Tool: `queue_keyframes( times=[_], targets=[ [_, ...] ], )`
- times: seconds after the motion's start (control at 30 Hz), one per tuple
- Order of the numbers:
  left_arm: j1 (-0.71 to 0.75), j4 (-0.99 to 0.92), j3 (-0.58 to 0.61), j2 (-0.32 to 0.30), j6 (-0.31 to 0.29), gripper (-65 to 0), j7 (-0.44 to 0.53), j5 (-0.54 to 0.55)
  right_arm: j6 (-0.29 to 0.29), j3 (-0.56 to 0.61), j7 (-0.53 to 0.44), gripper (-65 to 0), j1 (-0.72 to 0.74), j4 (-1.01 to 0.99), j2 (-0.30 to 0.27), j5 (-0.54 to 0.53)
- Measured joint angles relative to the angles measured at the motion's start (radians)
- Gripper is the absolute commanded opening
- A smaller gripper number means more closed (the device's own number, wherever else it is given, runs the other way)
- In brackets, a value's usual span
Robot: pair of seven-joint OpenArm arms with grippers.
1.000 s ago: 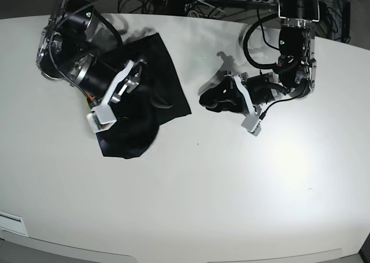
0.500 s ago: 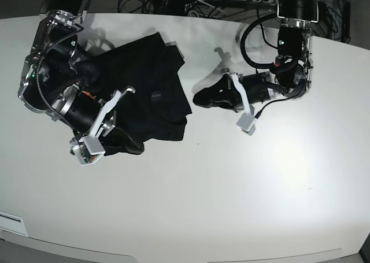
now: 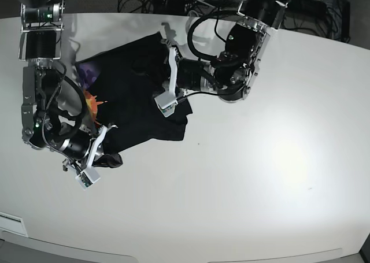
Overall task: Fold the T-shirt properly
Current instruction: 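Flip the folded bundle over with both grippers, showing the printed graphic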
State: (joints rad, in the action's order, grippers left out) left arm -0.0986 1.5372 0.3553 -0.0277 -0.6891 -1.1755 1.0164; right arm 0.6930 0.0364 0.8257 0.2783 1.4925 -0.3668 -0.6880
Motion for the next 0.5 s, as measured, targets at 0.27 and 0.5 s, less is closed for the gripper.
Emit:
queue_keyframes(
  times=[0.27, 0.5],
  targets=[
    [0.018, -0.027, 0.095, -0.027, -0.003, -65.0, 0.127, -0.232, 0.0, 0.023, -0.002, -65.0, -0.037, -0.157, -0.014, -0.004],
    [-0.058, -0.163, 0.15, -0.159, -0.031, -65.0, 0.443, -0.307, 0.0, -0.02, 0.08, -65.0, -0.154, -0.114, -0.127, -0.14]
  ],
)
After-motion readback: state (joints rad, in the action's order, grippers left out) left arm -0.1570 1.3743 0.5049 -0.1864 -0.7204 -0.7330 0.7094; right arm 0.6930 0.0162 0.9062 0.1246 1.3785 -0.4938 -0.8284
